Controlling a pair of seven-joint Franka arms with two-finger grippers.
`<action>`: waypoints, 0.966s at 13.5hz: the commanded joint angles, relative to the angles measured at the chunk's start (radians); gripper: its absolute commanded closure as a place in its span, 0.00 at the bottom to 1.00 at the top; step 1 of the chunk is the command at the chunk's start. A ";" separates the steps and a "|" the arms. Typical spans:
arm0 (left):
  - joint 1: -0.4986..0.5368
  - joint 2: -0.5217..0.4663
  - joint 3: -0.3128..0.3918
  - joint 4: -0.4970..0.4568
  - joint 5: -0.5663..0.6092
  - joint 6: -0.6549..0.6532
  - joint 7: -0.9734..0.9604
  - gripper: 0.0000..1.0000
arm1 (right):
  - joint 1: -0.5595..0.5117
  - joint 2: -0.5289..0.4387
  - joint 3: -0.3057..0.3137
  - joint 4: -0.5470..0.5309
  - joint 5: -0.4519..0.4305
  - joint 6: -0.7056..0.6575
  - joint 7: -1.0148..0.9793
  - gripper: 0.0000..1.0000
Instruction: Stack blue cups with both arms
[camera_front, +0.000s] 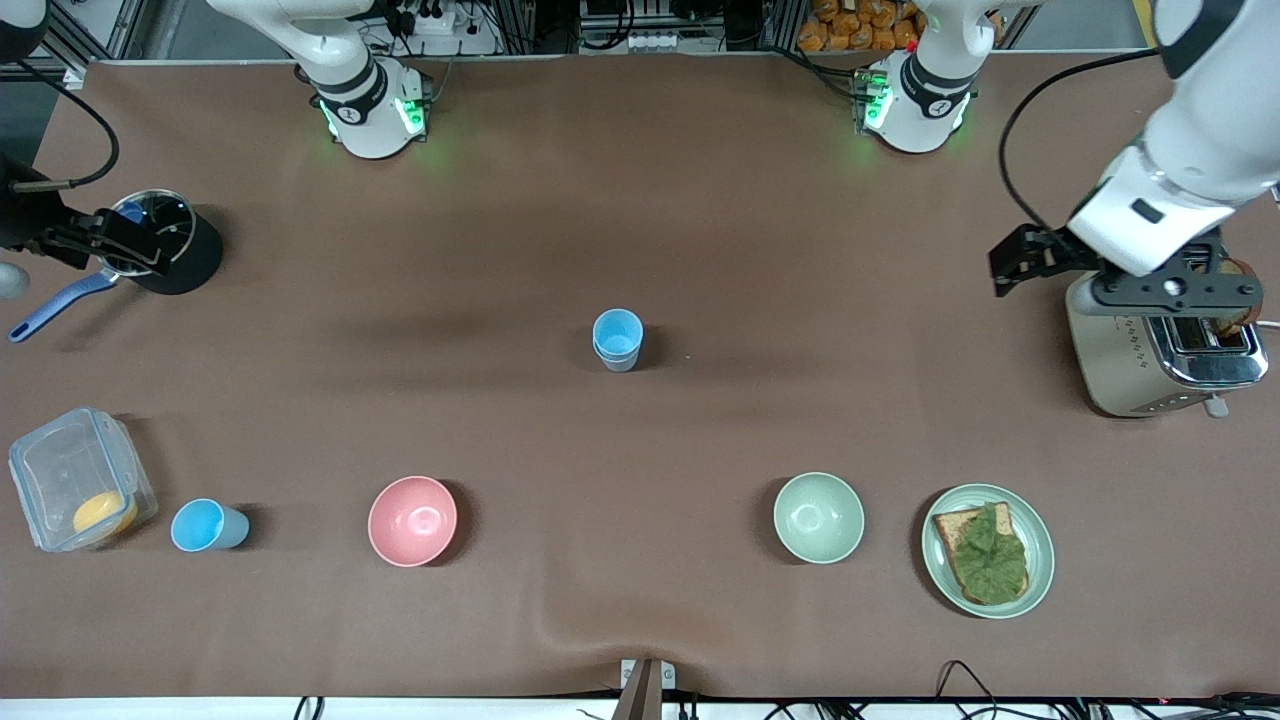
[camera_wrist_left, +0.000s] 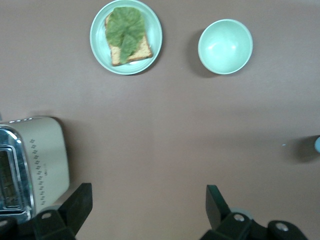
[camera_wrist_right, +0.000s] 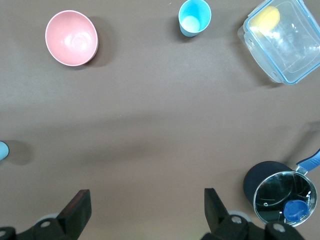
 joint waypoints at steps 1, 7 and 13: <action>-0.055 -0.040 0.092 -0.040 -0.029 -0.016 0.063 0.00 | -0.014 0.006 0.015 0.017 -0.013 -0.017 0.009 0.00; -0.047 -0.036 0.083 -0.015 -0.029 -0.019 0.041 0.00 | -0.014 0.005 0.018 0.019 -0.013 -0.019 0.007 0.00; -0.024 -0.056 0.094 -0.014 -0.028 -0.071 -0.035 0.00 | -0.011 0.003 0.018 0.019 -0.013 -0.036 0.009 0.00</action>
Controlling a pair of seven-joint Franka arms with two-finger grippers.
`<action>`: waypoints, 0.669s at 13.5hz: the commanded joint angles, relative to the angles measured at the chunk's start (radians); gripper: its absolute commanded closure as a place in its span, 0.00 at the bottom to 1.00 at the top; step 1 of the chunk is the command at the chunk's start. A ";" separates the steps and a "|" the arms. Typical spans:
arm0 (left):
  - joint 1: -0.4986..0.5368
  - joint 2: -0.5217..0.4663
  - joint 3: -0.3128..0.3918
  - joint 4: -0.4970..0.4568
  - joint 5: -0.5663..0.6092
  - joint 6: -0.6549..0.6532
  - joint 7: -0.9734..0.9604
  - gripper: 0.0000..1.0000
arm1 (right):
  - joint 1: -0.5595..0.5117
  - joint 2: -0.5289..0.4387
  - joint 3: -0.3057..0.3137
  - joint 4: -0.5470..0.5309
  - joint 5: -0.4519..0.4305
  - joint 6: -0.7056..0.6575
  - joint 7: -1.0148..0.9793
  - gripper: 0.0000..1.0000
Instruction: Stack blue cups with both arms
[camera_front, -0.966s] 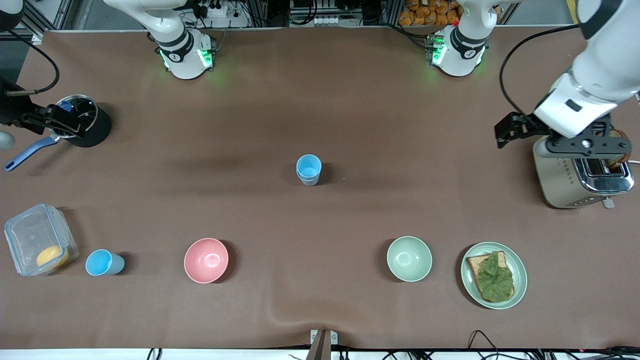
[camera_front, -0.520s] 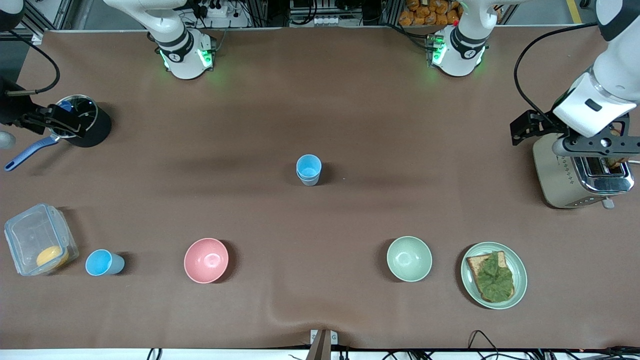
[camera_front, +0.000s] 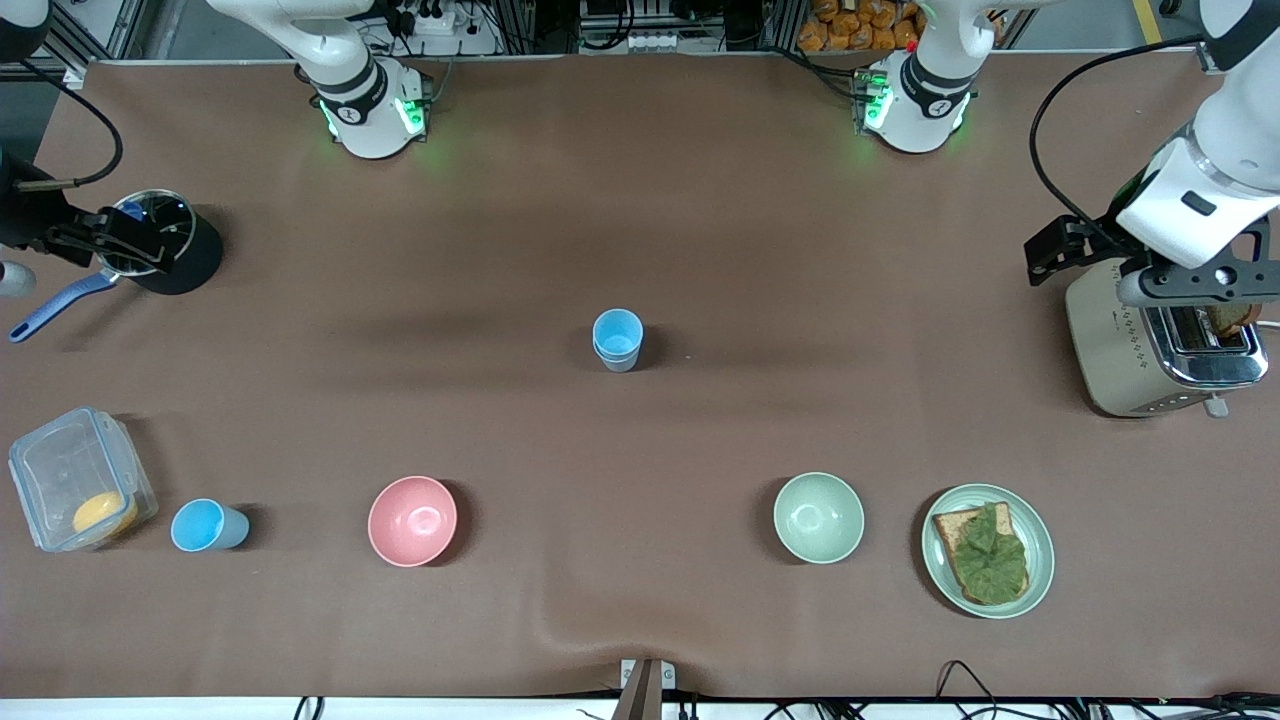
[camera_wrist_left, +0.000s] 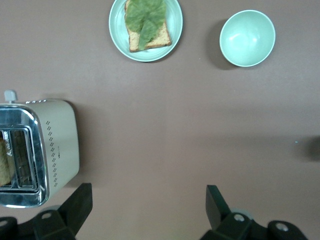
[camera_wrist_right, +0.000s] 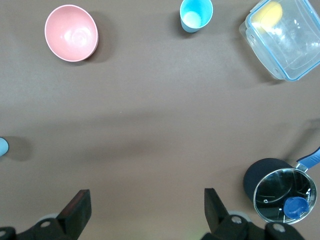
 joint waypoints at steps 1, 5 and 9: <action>0.026 -0.036 0.005 -0.003 -0.022 -0.036 -0.010 0.00 | -0.013 0.001 0.014 0.018 -0.015 -0.020 0.009 0.00; 0.039 -0.037 -0.003 0.021 -0.021 -0.047 -0.001 0.00 | -0.004 0.003 0.012 0.021 -0.016 -0.021 0.007 0.00; 0.037 -0.027 -0.006 0.049 -0.022 -0.069 -0.001 0.00 | -0.007 0.007 0.014 0.022 -0.016 -0.021 0.007 0.00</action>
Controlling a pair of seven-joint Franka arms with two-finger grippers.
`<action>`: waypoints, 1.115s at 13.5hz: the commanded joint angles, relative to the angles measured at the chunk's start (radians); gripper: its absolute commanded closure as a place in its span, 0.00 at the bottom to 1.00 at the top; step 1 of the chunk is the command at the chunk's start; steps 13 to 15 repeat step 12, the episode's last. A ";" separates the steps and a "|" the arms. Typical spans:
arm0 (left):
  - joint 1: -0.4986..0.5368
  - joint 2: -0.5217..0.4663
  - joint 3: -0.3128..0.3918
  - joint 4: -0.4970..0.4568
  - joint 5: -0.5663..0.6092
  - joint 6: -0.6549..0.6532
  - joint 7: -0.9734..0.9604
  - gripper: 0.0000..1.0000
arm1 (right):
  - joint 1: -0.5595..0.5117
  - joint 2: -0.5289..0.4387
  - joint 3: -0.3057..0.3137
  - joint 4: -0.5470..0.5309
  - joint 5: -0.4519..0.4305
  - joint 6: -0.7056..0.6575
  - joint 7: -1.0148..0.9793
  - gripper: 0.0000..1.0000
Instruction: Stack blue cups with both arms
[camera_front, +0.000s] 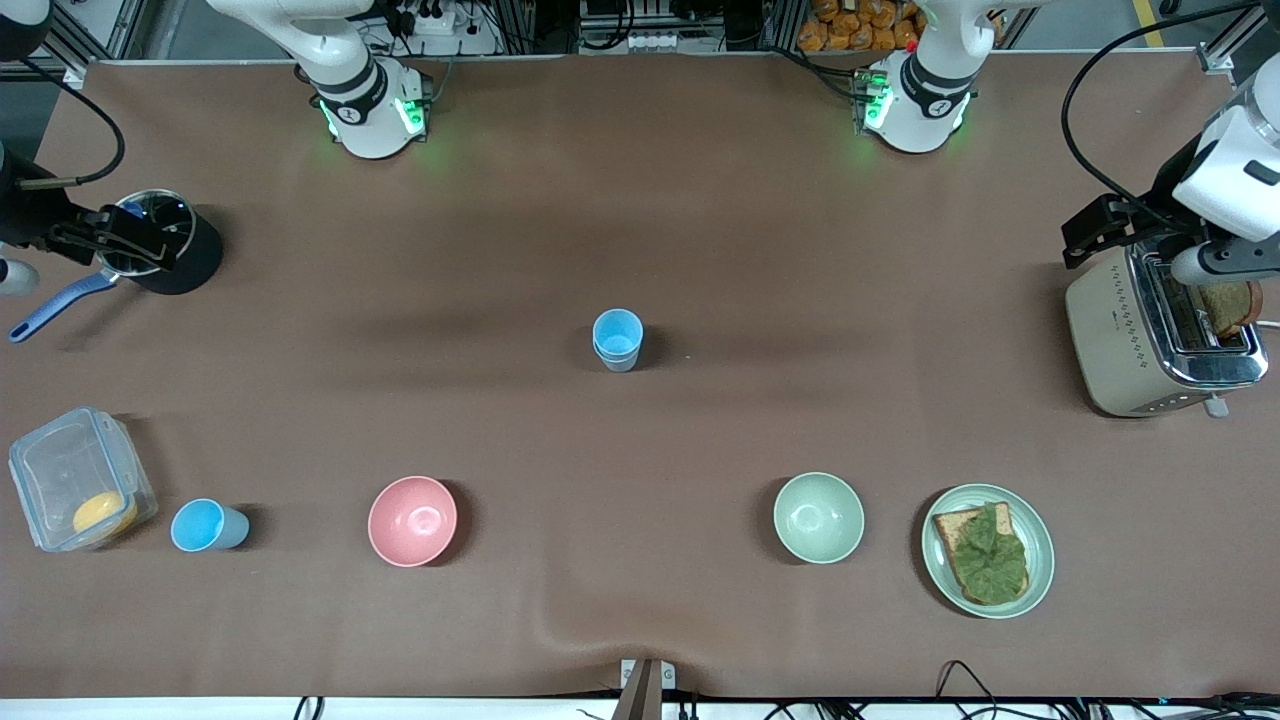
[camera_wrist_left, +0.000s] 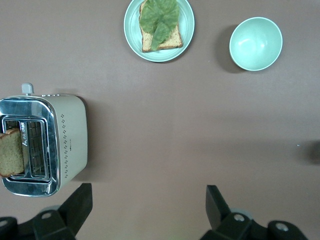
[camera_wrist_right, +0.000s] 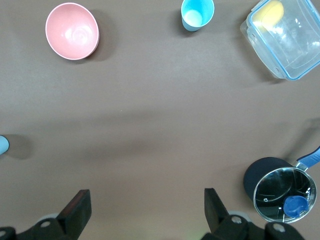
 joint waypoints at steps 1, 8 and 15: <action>0.002 -0.001 -0.004 0.024 -0.024 -0.034 -0.001 0.00 | -0.005 0.007 0.010 0.019 -0.016 -0.015 0.007 0.00; -0.005 -0.001 -0.007 0.029 -0.044 -0.054 0.001 0.00 | -0.004 0.007 0.013 0.018 -0.018 -0.014 0.007 0.00; -0.004 -0.001 -0.010 0.029 -0.062 -0.065 0.005 0.00 | -0.001 0.006 0.015 0.019 -0.019 -0.018 0.007 0.00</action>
